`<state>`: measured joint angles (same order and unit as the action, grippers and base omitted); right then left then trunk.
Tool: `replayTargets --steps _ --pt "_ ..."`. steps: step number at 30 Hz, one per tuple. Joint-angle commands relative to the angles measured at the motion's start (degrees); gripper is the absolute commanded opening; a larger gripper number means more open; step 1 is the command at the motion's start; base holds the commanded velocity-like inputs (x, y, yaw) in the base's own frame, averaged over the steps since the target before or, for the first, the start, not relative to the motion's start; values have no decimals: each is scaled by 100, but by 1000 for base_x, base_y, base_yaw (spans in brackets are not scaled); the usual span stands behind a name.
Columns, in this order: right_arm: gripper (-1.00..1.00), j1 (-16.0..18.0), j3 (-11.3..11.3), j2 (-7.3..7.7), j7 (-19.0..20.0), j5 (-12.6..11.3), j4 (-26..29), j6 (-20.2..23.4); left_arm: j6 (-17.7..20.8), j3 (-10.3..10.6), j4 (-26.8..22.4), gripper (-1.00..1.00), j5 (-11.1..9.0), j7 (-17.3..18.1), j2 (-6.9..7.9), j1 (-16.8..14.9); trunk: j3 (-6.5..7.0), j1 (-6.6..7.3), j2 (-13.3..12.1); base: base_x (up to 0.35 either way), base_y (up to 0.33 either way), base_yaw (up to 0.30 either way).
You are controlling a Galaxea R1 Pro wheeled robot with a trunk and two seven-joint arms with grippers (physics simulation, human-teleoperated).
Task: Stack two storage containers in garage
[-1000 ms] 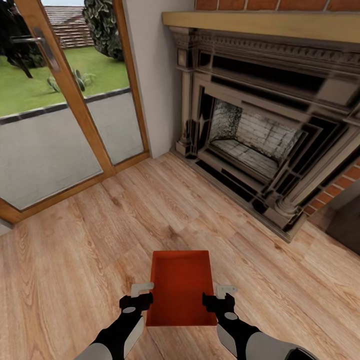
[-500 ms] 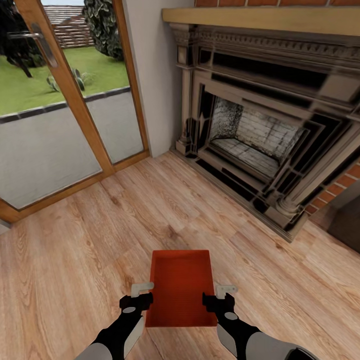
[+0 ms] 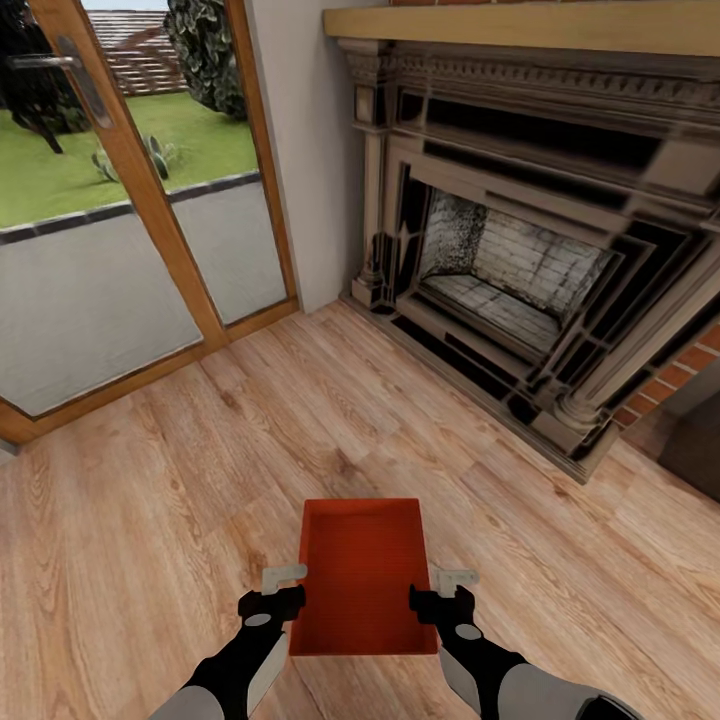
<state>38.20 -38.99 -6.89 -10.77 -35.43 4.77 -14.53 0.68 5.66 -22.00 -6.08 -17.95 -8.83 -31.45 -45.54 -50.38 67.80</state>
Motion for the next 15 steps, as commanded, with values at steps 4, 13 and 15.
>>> replayTargets --steps 4,13,15 --pt "100 3 -67 21 -22 -35 -2 -69 9 49 -5 100 -60 -42 4 -2 -76 -88 164 0 0 0" --pt "100 3 -80 29 -21 -34 -2 -117 8 49 -5 100 -60 -42 4 -2 -238 -286 525 0 0 0" --pt "100 3 -81 29 -21 -34 -2 -118 8 49 -4 100 -60 -42 4 -2 -273 -330 605 0 0 0"
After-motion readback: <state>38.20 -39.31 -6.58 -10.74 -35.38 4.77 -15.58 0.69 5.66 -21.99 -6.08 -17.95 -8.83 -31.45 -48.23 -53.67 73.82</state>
